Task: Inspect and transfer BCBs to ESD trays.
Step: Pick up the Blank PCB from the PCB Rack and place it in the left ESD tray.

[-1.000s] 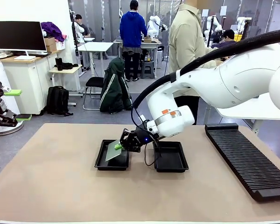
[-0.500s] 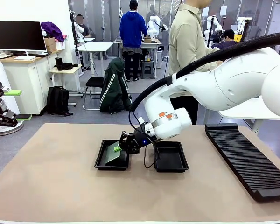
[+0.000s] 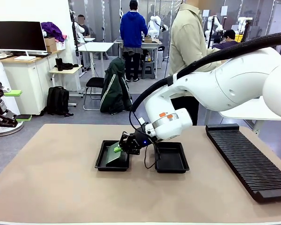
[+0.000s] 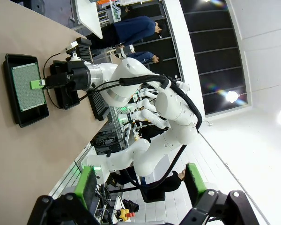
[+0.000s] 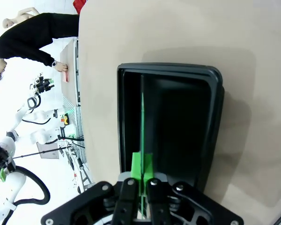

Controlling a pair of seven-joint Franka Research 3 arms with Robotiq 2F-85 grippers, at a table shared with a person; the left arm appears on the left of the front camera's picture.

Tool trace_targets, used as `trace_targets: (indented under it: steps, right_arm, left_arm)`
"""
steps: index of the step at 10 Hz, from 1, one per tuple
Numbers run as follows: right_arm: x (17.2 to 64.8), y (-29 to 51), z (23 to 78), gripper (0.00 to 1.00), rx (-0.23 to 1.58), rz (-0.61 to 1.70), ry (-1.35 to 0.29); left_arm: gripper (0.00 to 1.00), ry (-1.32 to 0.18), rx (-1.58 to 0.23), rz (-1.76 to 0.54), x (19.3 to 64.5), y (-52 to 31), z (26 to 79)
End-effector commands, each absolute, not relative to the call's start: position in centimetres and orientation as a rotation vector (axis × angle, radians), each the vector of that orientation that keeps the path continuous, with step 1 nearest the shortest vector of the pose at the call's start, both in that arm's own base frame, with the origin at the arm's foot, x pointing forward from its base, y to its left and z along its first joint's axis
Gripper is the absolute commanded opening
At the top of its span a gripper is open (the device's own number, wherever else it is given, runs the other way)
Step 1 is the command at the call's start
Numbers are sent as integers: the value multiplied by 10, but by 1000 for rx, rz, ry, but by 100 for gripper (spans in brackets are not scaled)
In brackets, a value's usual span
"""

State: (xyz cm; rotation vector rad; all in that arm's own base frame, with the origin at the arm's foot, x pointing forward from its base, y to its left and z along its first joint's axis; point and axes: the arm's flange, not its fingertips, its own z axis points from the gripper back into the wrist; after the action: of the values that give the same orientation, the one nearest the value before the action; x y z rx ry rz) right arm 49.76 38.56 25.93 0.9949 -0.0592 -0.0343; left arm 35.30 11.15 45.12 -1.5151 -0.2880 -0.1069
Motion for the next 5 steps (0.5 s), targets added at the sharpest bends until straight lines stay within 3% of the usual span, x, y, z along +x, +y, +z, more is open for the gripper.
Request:
trace_targets:
  steps: [1,5]
  right_arm:
    - [497,385,261,2,1001,-32,-56]
    - [491,394,274,2,941,-34,-76]
  left_arm:
    - [100,-293,-1518,-106,352,112,452]
    - [100,-293,-1518,-106,352,112,452]
